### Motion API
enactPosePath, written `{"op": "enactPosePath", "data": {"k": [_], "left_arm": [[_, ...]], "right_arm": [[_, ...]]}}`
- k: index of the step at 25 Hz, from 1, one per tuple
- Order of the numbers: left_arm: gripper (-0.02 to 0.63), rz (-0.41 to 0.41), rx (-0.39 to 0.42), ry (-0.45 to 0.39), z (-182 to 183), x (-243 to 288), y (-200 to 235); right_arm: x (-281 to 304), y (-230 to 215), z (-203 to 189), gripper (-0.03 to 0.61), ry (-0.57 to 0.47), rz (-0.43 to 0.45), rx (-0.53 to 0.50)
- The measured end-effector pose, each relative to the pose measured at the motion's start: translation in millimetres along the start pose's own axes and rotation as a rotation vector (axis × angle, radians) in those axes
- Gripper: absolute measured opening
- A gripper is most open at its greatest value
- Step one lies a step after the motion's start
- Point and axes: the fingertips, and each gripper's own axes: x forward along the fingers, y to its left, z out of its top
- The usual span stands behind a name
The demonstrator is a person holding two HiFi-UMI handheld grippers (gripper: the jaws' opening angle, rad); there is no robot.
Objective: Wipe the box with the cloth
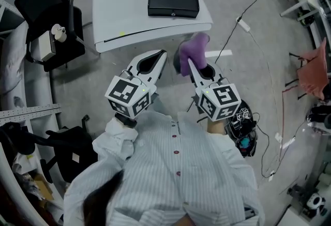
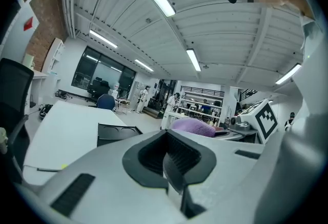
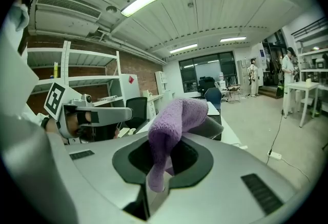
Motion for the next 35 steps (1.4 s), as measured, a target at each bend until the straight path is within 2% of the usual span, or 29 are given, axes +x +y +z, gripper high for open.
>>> {"op": "enactPosePath", "data": {"k": [5, 13, 27, 35], "left_arm": [[0.008, -0.008, 0.009, 0.013, 15, 25, 47], [0.008, -0.031, 0.013, 0.033, 30, 42, 110], [0.008, -0.044, -0.011, 0.069, 20, 70, 165], [0.008, -0.008, -0.009, 0.063, 40, 129, 206]], "right_arm": [[46, -23, 19, 0.044, -0.011, -0.030, 0.024], [104, -36, 41, 0.044, -0.005, -0.079, 0.030], [147, -65, 36, 0.044, 0.018, -0.140, 0.069], [198, -116, 65, 0.044, 0.026, -0.111, 0.060]]}}
